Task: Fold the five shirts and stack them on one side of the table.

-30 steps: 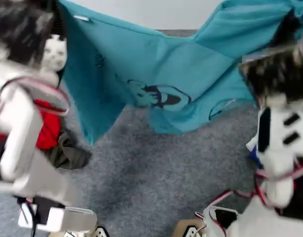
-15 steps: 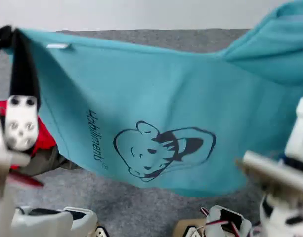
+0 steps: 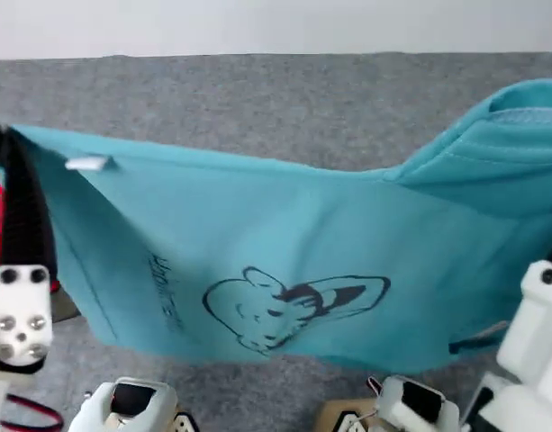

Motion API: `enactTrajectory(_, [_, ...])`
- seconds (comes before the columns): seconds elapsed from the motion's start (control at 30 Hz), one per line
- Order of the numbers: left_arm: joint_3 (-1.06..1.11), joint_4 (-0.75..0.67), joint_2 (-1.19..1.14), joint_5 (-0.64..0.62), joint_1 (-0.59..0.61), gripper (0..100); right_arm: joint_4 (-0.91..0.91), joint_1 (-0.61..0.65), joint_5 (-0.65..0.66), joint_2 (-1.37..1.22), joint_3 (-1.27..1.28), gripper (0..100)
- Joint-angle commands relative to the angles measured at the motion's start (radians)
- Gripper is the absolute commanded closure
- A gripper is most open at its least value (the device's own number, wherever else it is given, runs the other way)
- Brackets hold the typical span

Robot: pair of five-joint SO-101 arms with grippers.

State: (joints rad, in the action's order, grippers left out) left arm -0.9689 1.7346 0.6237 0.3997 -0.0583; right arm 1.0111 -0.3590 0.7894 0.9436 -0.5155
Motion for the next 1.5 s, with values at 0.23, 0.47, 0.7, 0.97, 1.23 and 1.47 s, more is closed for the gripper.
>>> enactTrajectory(0.23, [0.453,-0.035,0.147,0.020,0.008,99,-0.004,-0.010,0.009,-0.035,0.146,98.8])
enactTrajectory(0.47, [0.857,-0.345,0.143,0.018,0.120,99,-0.015,0.087,0.049,-0.108,0.328,98.8])
enactTrajectory(0.7, [1.340,-0.882,0.140,0.018,0.118,99,-0.332,0.127,0.052,-0.197,0.683,98.8])
enactTrajectory(0.97, [1.653,-1.266,0.018,0.104,0.057,99,-0.674,0.176,0.054,-0.318,0.984,98.8])
enactTrajectory(1.23, [1.423,-1.212,-0.201,-0.031,0.018,99,-0.697,0.193,0.054,-0.344,1.054,98.8])
enactTrajectory(1.47, [1.133,-0.941,-0.485,-0.129,-0.175,99,-0.696,0.159,0.055,-0.343,1.109,98.8])
